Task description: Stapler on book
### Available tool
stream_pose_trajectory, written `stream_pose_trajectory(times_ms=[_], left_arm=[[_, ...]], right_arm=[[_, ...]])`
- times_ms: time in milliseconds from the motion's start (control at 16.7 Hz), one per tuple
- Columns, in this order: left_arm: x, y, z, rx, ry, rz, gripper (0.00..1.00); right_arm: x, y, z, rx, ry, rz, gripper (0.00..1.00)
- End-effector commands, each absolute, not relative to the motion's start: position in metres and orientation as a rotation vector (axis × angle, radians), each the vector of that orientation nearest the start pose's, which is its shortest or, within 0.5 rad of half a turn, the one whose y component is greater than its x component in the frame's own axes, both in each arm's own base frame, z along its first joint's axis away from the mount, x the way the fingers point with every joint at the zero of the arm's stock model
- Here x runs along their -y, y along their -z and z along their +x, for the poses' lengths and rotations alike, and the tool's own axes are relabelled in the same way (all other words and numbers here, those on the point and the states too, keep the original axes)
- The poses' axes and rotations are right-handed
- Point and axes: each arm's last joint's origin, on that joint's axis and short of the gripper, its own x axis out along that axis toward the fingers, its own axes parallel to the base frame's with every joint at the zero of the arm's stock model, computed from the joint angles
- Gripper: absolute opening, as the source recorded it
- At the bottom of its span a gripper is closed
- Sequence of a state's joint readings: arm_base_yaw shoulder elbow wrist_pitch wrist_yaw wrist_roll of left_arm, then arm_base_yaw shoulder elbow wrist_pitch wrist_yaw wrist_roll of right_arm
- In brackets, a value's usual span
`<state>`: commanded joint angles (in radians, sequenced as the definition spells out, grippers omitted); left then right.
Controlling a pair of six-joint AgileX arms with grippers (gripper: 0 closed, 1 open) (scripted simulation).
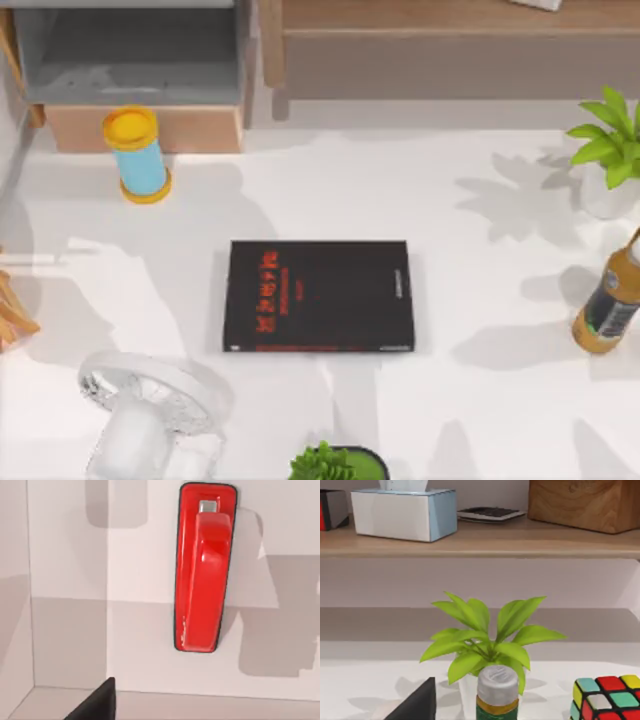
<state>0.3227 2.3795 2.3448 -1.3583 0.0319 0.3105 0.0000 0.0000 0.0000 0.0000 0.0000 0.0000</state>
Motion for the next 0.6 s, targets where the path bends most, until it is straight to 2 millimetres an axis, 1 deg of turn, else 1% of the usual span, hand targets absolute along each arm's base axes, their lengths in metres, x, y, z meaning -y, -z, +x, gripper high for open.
stream_pose_trajectory(times_ms=[180,300,420,600], left_arm=[[-0.171,-0.206,0.472,-1.454,-0.017,0.000,1.00],[-0.174,-0.194,0.479,-1.471,-0.003,0.004,1.00],[-0.174,-0.187,0.484,-1.474,0.009,0.012,1.00],[-0.173,-0.185,0.486,-1.471,0.014,0.017,1.00]], right_arm=[[0.001,-0.160,0.106,0.000,0.000,0.000,1.00],[0.001,-0.160,0.106,0.000,0.000,0.000,1.00],[0.001,-0.160,0.106,0.000,0.000,0.000,1.00],[0.001,-0.160,0.106,0.000,0.000,0.000,1.00]])
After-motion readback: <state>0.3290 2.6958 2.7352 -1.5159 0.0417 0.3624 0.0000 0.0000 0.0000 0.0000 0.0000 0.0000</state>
